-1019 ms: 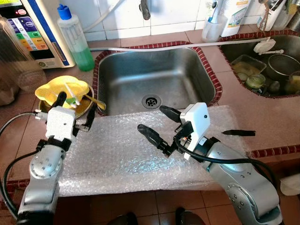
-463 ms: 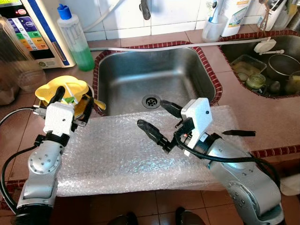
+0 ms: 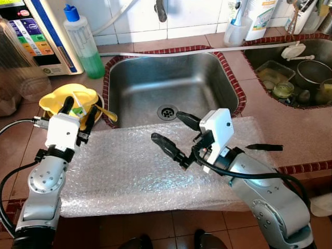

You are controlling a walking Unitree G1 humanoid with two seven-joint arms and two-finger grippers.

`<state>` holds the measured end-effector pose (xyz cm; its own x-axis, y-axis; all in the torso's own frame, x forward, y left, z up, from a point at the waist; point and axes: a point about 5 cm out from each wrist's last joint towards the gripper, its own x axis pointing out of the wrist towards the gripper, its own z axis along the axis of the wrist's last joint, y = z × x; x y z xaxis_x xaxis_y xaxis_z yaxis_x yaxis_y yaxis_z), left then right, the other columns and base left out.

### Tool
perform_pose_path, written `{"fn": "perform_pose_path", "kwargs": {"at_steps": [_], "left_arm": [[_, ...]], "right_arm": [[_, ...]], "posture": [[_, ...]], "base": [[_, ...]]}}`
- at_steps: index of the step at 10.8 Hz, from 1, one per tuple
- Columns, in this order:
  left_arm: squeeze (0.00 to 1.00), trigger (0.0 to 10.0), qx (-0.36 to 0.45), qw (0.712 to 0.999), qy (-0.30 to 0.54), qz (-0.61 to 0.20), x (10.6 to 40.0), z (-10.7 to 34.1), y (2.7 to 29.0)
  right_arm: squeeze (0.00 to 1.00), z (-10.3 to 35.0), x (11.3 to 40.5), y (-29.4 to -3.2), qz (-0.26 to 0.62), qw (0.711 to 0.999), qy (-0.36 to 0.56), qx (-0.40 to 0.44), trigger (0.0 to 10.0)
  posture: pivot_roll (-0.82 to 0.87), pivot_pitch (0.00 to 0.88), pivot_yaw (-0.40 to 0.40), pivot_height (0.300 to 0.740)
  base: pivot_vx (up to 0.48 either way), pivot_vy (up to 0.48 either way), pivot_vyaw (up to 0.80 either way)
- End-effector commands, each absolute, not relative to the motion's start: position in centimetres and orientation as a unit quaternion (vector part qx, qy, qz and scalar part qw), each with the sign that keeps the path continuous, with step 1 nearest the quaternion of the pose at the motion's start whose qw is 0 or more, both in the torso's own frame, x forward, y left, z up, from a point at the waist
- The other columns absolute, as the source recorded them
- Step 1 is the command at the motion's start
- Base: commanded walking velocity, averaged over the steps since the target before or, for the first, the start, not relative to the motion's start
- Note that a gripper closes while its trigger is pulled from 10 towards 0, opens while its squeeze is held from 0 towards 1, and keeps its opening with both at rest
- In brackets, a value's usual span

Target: Kitchen organization

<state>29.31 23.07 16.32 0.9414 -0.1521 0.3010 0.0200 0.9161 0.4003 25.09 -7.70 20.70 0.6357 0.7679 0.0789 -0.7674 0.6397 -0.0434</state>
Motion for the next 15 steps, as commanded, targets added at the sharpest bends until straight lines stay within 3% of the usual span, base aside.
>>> {"fn": "perform_pose_path", "kwargs": {"at_steps": [1,4,5,6,7,11,15], "left_arm": [[0.00,0.0,0.211,0.963,-0.161,-0.041,29.2,16.3,23.7],[0.00,0.3,0.216,0.962,-0.160,-0.048,29.1,16.3,23.7],[0.00,10.0,0.220,0.961,-0.162,-0.051,29.0,16.3,23.5],[0.00,10.0,0.216,0.961,-0.167,-0.049,29.0,16.5,23.5],[1.00,10.0,0.210,0.961,-0.173,-0.046,28.9,16.7,23.6],[1.00,10.0,0.198,0.961,-0.190,-0.029,28.3,17.2,24.0],[1.00,10.0,0.210,0.958,-0.181,-0.068,27.6,16.1,23.1]], "right_arm": [[0.00,20.9,25.1,-7.5,0.431,0.901,-0.051,-0.002,10.0],[0.00,20.8,25.0,-7.4,0.440,0.897,-0.046,0.007,10.0],[0.00,20.6,24.8,-7.3,0.450,0.892,-0.038,0.008,10.0],[0.00,20.5,24.7,-7.3,0.457,0.889,-0.035,0.005,10.0],[0.00,20.5,24.7,-7.2,0.457,0.889,-0.035,0.006,10.0],[0.00,20.4,24.9,-7.0,0.461,0.886,-0.036,0.009,10.0],[0.00,20.4,24.9,-7.2,0.469,0.883,-0.032,0.001,10.0]], "posture": [[-0.20,0.197,0.079,0.740],[-0.20,0.198,0.079,0.740],[-0.19,0.202,0.078,0.740],[-0.19,0.204,0.080,0.740],[-0.19,0.207,0.079,0.740],[-0.17,0.200,0.091,0.740],[-0.18,0.195,0.072,0.740]], "base": [[0.000,0.000,0.00],[0.000,0.000,0.00],[0.000,0.000,0.00],[0.000,0.000,0.00],[0.000,0.000,0.00],[0.000,0.000,0.00],[0.000,0.000,0.00]]}}
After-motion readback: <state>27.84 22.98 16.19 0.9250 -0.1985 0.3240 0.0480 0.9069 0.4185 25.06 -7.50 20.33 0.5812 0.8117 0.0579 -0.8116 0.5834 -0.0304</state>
